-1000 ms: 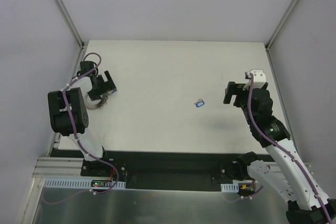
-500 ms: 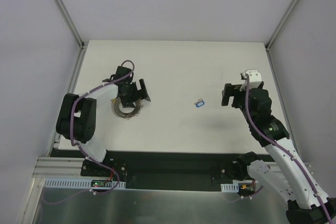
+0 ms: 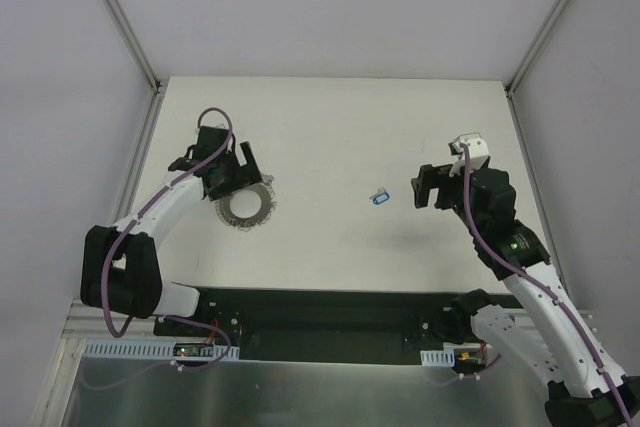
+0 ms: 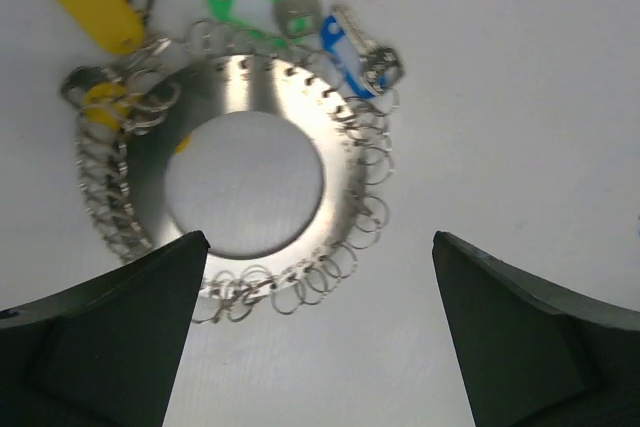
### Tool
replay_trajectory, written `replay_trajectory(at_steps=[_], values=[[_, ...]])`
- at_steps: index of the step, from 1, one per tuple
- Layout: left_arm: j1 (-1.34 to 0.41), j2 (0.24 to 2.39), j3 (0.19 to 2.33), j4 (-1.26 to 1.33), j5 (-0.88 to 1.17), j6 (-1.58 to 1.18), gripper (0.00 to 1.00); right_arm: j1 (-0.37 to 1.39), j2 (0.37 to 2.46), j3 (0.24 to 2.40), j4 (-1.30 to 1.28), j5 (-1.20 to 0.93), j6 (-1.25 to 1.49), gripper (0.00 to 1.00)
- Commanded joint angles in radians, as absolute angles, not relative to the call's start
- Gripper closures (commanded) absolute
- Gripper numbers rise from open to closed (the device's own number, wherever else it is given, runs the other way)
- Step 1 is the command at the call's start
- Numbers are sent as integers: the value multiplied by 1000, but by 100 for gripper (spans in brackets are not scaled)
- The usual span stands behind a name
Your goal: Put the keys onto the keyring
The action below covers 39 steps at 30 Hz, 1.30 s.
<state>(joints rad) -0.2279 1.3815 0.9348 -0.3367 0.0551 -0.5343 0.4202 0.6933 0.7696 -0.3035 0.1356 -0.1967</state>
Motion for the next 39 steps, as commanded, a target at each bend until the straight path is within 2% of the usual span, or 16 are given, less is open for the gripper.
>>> replay_trajectory(at_steps=[1,7,10,13,14,17,18,20,21,25,29,32,36,39], values=[[-99,1370,859,-396,-5,-535,4,416,698,778,-287,72,-189,4],[-52,1440,864,-391,26,-489,4,416,707,772,-285,35,-175,4],[-52,1479,864,-387,57,-497,8,417,713,770,-285,26,-172,4],[-54,1505,847,-382,87,-509,23,416,719,769,-285,21,-166,4],[-55,1506,839,-380,101,-518,32,416,719,767,-285,18,-164,4],[-71,1514,816,-379,121,-529,42,416,722,762,-282,15,-158,4],[-87,1516,813,-379,130,-532,48,416,721,761,-282,14,-156,4],[-112,1517,801,-377,149,-552,50,416,727,761,-279,14,-156,4],[-129,1514,798,-377,156,-560,58,416,729,762,-278,12,-156,4],[-236,1483,770,-379,195,-615,60,416,741,769,-270,8,-155,4],[-304,1421,747,-379,222,-650,53,416,759,772,-262,-46,-155,4],[-305,1338,747,-379,190,-606,51,419,770,772,-252,-74,-153,4],[-292,1263,781,-379,45,-493,50,419,788,773,-230,-101,-149,4],[-197,1279,788,-364,26,-437,50,425,807,787,-230,-115,-150,4]])
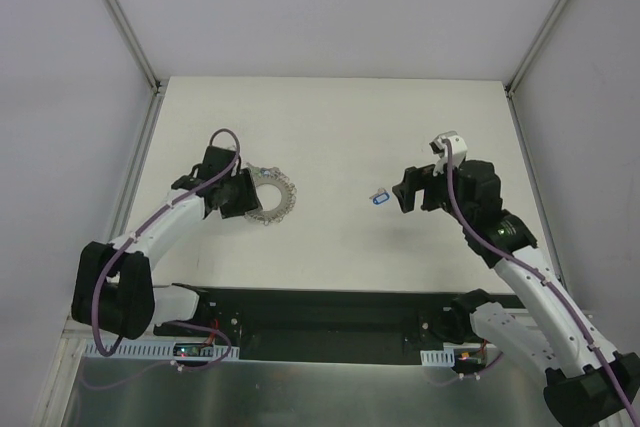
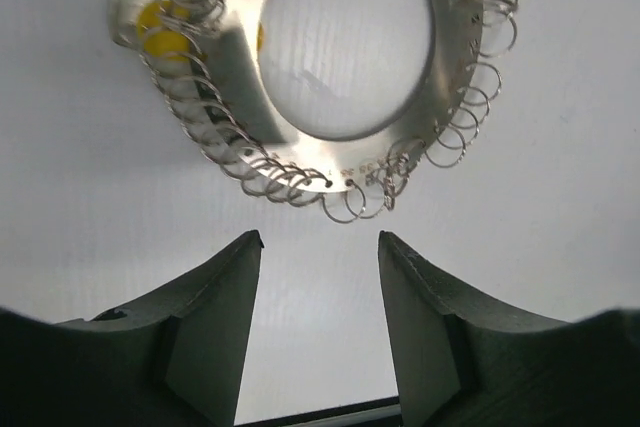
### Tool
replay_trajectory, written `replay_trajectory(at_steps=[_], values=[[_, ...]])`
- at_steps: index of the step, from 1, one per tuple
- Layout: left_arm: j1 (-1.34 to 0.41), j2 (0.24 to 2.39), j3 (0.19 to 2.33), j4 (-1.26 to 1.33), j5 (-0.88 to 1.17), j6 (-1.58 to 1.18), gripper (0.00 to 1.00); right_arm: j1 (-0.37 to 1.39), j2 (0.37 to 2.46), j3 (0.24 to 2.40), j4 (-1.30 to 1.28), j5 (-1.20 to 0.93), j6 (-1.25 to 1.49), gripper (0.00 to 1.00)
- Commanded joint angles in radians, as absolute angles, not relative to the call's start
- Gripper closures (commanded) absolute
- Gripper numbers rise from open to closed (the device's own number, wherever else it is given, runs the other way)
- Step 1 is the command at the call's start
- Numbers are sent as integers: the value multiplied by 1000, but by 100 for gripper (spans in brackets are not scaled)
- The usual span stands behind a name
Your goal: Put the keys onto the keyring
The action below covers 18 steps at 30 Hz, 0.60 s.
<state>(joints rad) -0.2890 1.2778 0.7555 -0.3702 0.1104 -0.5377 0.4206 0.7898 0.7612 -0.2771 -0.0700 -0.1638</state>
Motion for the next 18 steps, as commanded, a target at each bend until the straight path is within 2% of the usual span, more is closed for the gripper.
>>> replay_trajectory(at_steps=[1,3,8,14,18], values=[[-166,1291,788,-354,43,-427,50,428,814,790,-227,-120,-152,4],[-97,1334,795,-319,101,-400,48,431,821,795,-227,-121,-152,4],[-63,1437,831,-258,158,-362,41,445,838,798,-225,-120,-152,3],[-64,1581,884,-232,248,-371,41,453,839,798,-227,-100,-153,3],[-64,1594,865,-227,314,-402,41,457,836,793,-229,-86,-155,3]])
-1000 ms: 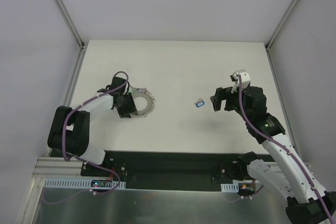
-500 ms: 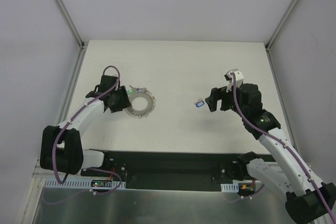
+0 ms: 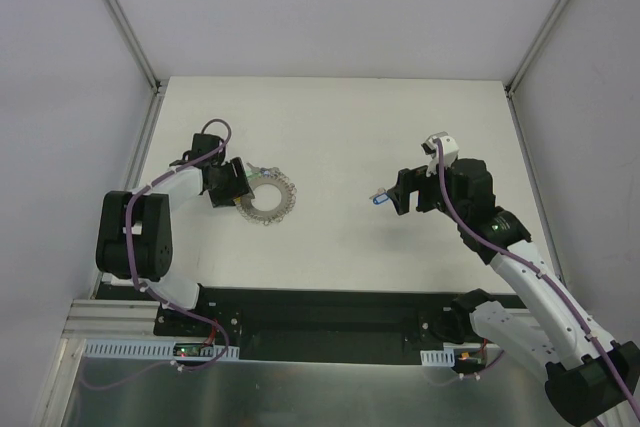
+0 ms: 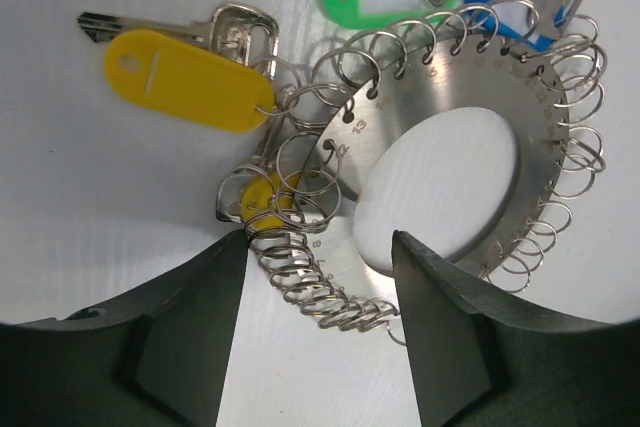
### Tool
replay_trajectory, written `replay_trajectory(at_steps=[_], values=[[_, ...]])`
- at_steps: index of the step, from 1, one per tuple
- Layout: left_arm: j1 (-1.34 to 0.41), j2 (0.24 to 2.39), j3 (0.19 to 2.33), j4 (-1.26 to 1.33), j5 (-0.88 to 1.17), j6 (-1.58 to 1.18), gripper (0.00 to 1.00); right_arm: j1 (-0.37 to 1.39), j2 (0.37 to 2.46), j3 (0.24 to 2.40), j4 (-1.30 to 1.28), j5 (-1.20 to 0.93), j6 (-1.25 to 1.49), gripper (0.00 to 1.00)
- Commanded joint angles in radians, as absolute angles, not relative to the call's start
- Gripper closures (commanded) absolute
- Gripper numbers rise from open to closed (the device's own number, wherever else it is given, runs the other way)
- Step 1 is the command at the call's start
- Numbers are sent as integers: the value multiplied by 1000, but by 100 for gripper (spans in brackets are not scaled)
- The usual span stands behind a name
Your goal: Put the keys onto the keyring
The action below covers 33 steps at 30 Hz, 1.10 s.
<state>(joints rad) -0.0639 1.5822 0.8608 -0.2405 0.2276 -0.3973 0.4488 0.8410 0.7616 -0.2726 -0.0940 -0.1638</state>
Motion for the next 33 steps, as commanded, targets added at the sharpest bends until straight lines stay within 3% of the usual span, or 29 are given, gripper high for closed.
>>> replay_trajectory(at_steps=[1,11,21,25,26,33], values=[[-66,1589,859,-226,336,-416,41,456,836,790,-229,-81,-153,3],[-193,1476,801,-219,400,-532,46,460,859,793,-219,-72,-156,4],[-333,1339,798,-189,290,-445,46,476,879,808,-219,-87,-166,3],[-316,1298,778,-205,109,-397,55,482,885,819,-232,-95,-176,3],[-308,1298,772,-210,98,-397,63,483,885,822,-235,-95,-179,3],[-259,1370,784,-255,84,-356,70,494,879,821,-244,-89,-187,3]])
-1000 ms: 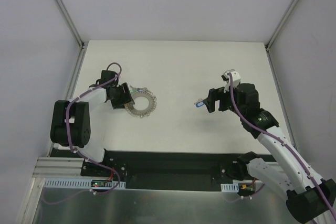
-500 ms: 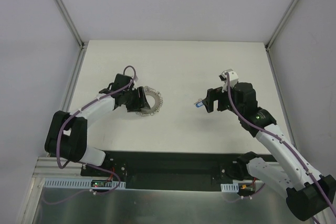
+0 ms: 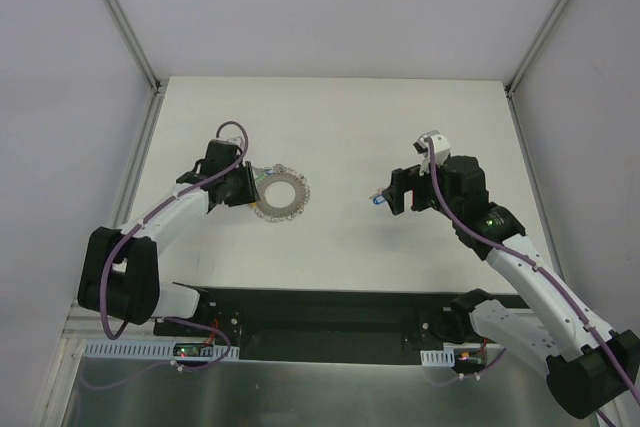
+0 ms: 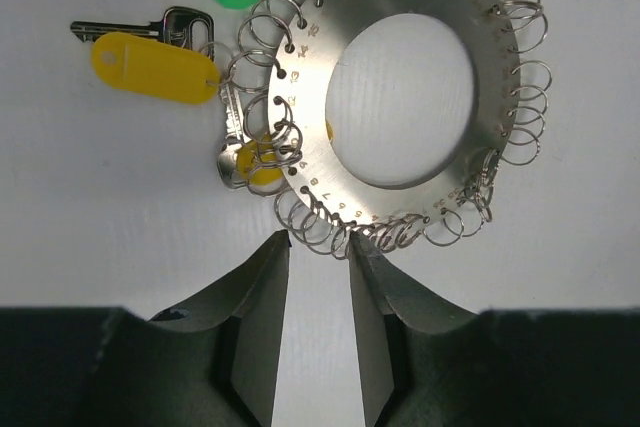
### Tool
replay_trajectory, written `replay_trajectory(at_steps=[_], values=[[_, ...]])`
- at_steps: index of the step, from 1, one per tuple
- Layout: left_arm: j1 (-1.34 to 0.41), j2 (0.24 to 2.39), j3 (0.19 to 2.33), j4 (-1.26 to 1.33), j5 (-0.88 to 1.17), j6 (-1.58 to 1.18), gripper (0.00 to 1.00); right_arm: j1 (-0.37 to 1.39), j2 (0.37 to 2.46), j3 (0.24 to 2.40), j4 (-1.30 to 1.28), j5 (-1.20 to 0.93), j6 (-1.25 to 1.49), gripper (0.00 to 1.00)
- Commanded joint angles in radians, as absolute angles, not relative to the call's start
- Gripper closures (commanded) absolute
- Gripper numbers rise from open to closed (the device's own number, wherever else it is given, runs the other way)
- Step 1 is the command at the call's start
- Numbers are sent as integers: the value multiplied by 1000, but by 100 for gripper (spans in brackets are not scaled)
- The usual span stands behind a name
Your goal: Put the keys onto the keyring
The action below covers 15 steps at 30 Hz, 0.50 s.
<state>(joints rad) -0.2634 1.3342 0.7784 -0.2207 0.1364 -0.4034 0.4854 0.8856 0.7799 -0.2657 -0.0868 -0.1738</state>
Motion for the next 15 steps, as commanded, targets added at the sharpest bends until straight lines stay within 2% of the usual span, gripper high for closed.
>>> replay_trajectory(at_steps=[1,5,15], values=[[-259,1379,785,-259,86,-351,71,495,877,819,-244,-87,-187,3],[-259,1436,810,-273,95,-339,73,500,876,816,-244,-84,-186,3],[-262,1500,844,-281,161,-334,71,509,876,801,-235,-80,-176,3]])
